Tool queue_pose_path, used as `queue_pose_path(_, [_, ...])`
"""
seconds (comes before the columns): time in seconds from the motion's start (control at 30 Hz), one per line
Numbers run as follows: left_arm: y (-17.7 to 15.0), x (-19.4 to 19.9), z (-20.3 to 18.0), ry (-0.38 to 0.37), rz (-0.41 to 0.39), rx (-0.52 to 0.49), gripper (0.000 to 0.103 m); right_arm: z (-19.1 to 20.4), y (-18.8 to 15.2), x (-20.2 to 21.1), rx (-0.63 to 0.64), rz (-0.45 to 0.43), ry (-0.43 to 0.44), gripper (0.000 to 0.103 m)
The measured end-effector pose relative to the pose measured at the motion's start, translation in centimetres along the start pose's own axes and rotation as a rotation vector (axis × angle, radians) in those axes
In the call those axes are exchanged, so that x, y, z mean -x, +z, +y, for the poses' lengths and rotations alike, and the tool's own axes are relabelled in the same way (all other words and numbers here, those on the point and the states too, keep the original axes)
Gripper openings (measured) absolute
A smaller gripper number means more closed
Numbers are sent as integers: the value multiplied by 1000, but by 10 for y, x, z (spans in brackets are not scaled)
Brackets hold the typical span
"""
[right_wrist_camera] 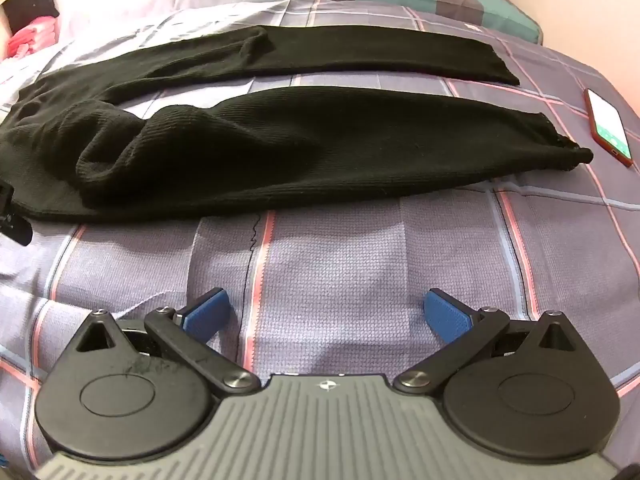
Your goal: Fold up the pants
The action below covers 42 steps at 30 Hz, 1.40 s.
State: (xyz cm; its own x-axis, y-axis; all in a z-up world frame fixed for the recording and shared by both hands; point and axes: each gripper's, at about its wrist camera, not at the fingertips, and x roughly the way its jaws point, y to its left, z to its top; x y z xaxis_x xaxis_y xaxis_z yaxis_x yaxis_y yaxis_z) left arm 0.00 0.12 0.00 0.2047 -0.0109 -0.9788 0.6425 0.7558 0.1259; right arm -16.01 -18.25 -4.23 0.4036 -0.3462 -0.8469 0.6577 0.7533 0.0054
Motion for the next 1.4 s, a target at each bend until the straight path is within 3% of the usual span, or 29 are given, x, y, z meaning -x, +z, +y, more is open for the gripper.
queue_pose_path(0.53, [11, -2, -1, 12, -34, -12, 103, 1, 0, -3, 5, 27, -15, 103])
queue_pose_path(0.87, [16, -2, -2, -18, -74, -42, 103, 4, 2, -3, -10, 31, -33, 103])
queue_pose_path(1.4, [28, -14, -1, -12, -76, -78, 103, 7, 4, -2, -32, 30, -52, 103])
